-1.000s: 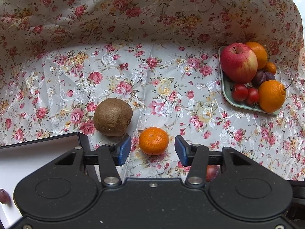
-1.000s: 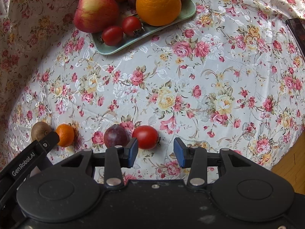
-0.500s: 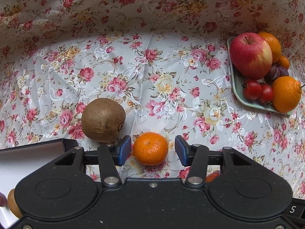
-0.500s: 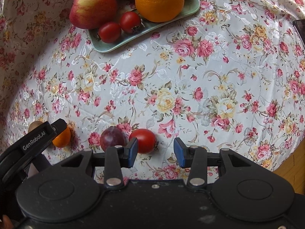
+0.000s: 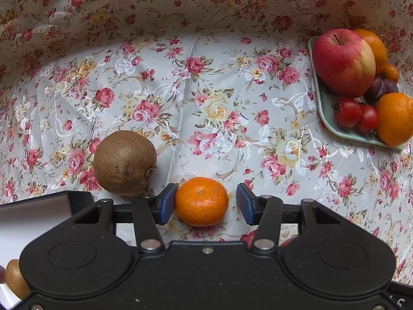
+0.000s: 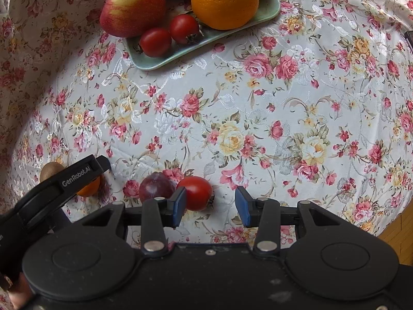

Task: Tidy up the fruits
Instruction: 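Reach a mandarin with the left tool while the right tool reaches a red tomato, then grasp the mandarin with the left tool while the right tool grasps the tomato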

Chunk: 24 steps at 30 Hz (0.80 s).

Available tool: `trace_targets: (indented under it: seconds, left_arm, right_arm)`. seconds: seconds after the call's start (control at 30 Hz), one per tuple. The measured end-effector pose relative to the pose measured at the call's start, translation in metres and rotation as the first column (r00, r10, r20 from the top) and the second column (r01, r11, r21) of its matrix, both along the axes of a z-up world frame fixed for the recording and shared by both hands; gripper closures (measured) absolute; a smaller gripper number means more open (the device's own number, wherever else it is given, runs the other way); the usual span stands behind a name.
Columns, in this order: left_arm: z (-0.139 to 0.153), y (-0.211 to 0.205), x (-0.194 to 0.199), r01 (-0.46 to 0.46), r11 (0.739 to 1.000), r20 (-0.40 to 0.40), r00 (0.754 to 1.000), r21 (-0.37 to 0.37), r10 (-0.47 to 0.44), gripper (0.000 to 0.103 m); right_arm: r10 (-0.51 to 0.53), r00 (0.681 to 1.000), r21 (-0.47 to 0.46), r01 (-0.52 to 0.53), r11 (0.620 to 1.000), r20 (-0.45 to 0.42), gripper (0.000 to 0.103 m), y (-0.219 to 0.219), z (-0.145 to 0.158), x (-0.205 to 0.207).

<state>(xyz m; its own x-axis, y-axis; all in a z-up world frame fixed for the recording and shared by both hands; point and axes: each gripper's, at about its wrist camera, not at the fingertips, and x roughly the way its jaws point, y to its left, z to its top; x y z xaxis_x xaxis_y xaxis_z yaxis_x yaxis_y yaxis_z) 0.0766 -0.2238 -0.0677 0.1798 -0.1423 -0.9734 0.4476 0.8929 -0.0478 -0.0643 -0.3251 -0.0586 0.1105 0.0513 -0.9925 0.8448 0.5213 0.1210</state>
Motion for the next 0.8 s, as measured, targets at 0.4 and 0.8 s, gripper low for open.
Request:
trace_targets:
  seconds: [0.4,0.8]
  left_arm:
    - [-0.002,-0.004,0.000,0.016,1.000,-0.010,1.000,-0.009,-0.017,0.047]
    - [-0.003,-0.006,0.000,0.026,1.000,-0.011,1.000,-0.008,-0.026,0.047]
  right_arm:
    - [0.071,0.997,-0.016,-0.071,0.997,-0.019,0.058,0.017,-0.016,0.024]
    - [0.081,0.993,-0.060,-0.086,0.994,-0.088,0.057,0.027,-0.035,0.037]
